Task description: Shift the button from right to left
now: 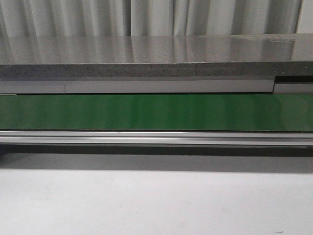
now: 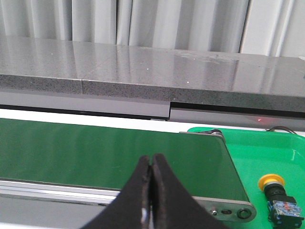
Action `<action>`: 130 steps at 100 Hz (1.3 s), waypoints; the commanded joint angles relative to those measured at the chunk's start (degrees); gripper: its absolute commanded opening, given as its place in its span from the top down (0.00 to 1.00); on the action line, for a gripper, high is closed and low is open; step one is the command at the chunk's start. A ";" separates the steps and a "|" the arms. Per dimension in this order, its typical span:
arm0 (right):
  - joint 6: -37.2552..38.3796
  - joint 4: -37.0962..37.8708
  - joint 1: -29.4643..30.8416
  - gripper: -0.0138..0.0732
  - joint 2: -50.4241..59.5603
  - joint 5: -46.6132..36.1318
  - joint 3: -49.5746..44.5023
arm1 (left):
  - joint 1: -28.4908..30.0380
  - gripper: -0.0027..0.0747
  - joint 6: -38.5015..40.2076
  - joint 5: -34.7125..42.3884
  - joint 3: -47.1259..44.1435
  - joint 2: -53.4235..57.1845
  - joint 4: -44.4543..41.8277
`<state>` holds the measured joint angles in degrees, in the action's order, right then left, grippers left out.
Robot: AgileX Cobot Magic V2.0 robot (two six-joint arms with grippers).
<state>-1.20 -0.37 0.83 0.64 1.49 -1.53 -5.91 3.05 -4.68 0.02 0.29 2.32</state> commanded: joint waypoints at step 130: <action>-0.25 0.37 0.17 0.92 -11.79 6.60 23.89 | -0.07 0.99 0.04 4.68 -2.50 1.58 0.08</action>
<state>-1.20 -0.37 0.83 -6.86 10.05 16.07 -5.91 3.05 -4.68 0.02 0.29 2.32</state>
